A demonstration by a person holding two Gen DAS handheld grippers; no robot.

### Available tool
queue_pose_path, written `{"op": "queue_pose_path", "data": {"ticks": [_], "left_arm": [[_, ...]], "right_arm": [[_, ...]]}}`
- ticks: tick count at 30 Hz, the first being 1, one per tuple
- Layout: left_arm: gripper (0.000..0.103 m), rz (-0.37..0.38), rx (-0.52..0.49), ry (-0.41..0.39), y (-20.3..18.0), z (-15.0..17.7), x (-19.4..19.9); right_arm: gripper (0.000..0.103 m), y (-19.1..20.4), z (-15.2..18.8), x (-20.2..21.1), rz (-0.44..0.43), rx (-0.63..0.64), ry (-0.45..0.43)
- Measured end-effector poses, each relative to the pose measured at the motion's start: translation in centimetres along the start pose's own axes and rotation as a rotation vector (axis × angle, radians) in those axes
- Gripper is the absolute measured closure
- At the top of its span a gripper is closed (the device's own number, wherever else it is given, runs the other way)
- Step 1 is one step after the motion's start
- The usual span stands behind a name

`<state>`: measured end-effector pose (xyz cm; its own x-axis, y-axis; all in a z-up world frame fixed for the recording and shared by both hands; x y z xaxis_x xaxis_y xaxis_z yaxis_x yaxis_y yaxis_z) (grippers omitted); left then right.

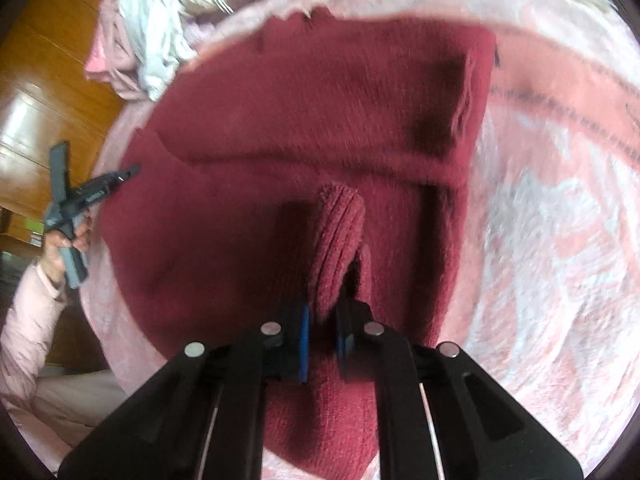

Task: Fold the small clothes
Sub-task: 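Carry the ribbed hem with both tools over the body toward the collar, then open both tools and release the hem onto the sweater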

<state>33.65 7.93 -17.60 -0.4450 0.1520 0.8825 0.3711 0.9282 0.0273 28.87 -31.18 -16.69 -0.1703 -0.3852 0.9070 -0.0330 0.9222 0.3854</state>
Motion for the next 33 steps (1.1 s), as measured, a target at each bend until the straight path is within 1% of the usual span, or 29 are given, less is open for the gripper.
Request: {"op": "queue_pose_path", "data": {"ticks": [2,3,4,7,10,11,14,16,18,20,22,23,28,29,31,33], "left_arm": [[0.082,-0.011,-0.005,-0.002,-0.1,-0.1,0.2],[0.085,-0.008,0.002,-0.011,0.0,-0.2,0.6],[0.086,0.000,0.015,-0.026,0.1,-0.3,1.2],[0.089,0.037,0.049,-0.105,0.2,-0.3,4.3],[0.092,0.042,0.044,-0.179,0.0,0.0,6.9],[0.096,0.054,0.053,-0.213,-0.1,0.1,8.0],[0.096,0.052,0.072,-0.275,-0.1,0.0,9.9],[0.096,0.043,0.089,-0.301,0.1,-0.4,10.8],[0.096,0.037,0.089,-0.308,0.4,-0.6,11.0],[0.096,0.049,0.105,-0.309,0.7,-0.8,10.6],[0.096,0.053,0.122,-0.299,0.8,-1.0,9.9],[0.096,0.058,0.128,-0.301,0.7,-1.3,9.7],[0.096,0.021,0.152,-0.333,1.2,-4.1,9.4],[0.096,0.018,0.173,-0.340,1.6,-5.1,9.2],[0.096,0.009,0.198,-0.344,2.3,-6.7,8.7],[0.096,-0.013,0.217,-0.339,3.1,-9.1,7.7]], "right_arm": [[0.095,-0.1,0.1,0.2,-0.005,-0.015,-0.004],[0.095,-0.1,0.0,0.9,-0.008,-0.016,-0.016],[0.095,0.0,0.1,1.6,-0.013,-0.014,-0.026],[0.095,1.0,0.5,5.0,-0.069,0.018,-0.087],[0.095,1.6,1.3,7.1,-0.085,0.043,-0.124],[0.095,1.8,1.4,7.8,-0.093,0.045,-0.140],[0.095,1.9,0.9,8.9,-0.108,0.025,-0.177],[0.095,1.7,0.7,9.1,-0.106,0.009,-0.189],[0.095,1.1,0.9,8.5,-0.093,-0.013,-0.181],[0.095,0.6,0.7,7.7,-0.082,-0.034,-0.171],[0.095,0.3,0.3,7.8,-0.089,-0.056,-0.172],[0.095,0.4,-0.3,8.1,-0.099,-0.061,-0.185],[0.095,0.9,-3.9,11.3,-0.090,-0.064,-0.284],[0.095,1.2,-5.3,11.9,-0.071,-0.060,-0.304],[0.095,1.4,-7.1,12.2,-0.043,-0.055,-0.321],[0.095,1.8,-9.7,12.0,0.002,-0.049,-0.337]]}}
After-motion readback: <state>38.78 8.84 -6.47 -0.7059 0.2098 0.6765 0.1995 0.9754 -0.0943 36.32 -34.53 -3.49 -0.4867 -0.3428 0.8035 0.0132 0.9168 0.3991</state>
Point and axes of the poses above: each gripper's, at about its wrist camera, not at the fingertips, and x roughly against the way its jaws point, y to its left, z to its underside, the point moved 5 cm from there along -x, roughly the way its jaws point, and after that the axes turned 10 degrees about -x, right-handed, at the moved point
